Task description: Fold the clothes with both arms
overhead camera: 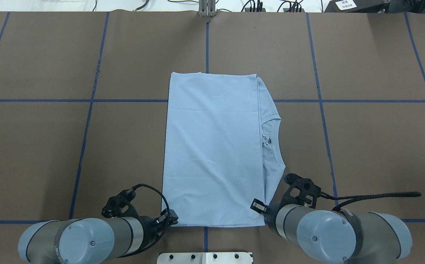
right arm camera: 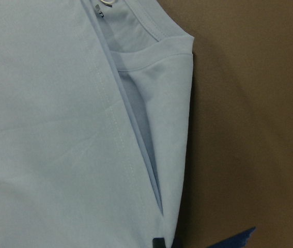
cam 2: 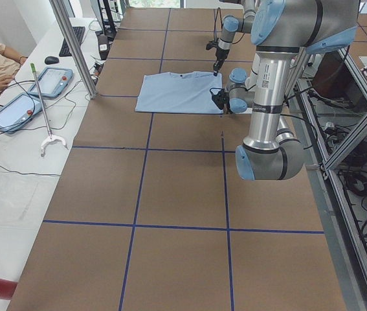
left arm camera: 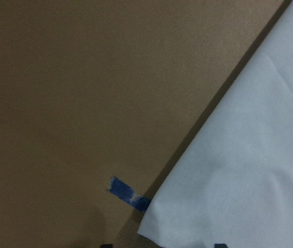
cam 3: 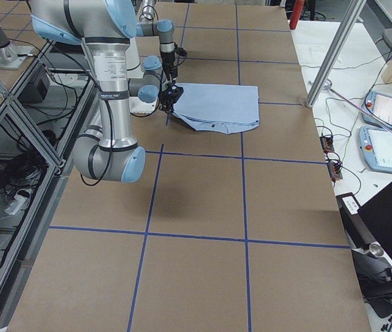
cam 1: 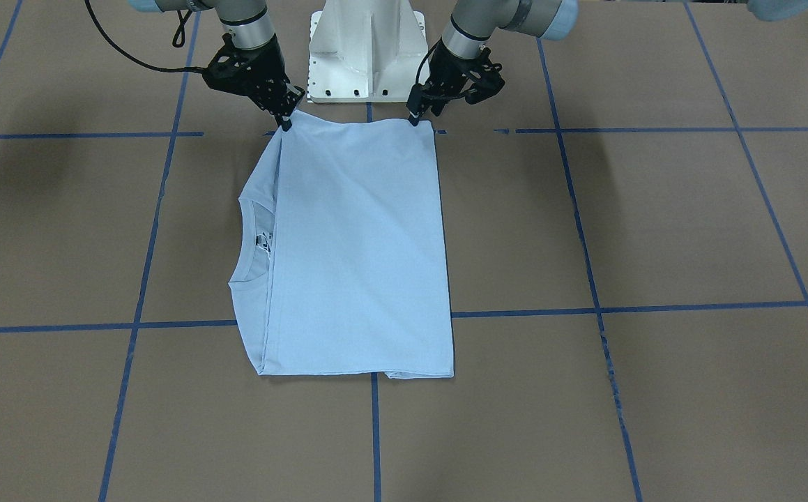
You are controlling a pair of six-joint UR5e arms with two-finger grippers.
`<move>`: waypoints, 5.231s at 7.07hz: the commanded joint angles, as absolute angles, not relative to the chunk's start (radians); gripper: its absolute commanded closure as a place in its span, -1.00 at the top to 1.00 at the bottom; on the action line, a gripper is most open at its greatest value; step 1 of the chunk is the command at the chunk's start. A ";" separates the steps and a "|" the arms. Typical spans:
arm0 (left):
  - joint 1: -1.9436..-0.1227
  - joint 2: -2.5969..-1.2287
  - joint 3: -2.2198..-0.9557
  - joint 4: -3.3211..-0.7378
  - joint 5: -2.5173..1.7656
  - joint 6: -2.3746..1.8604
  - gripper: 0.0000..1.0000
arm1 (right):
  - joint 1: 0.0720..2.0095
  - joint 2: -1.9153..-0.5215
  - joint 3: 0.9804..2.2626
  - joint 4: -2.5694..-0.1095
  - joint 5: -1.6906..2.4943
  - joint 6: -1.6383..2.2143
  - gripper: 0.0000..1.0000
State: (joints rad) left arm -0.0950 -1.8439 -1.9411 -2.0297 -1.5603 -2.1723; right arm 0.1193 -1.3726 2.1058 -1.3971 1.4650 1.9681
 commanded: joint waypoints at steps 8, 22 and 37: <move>-0.095 -1.848 -1.930 -2.028 -1.468 -2.160 0.20 | 0.120 -1.370 2.105 -1.396 1.465 1.967 -1.00; -0.087 -1.835 -2.034 -2.019 -1.476 -2.175 -1.00 | 0.129 -1.397 2.176 -1.396 1.482 1.962 -1.00; -0.497 -2.103 -1.750 -2.034 -1.473 -1.764 -1.00 | 0.698 -1.009 1.649 -1.327 1.829 1.681 -1.00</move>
State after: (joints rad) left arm -0.4741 -2.0877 -1.7861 -2.0163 -1.4745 -1.8019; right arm 0.6904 -1.0203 1.6956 -1.3624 1.8276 1.6841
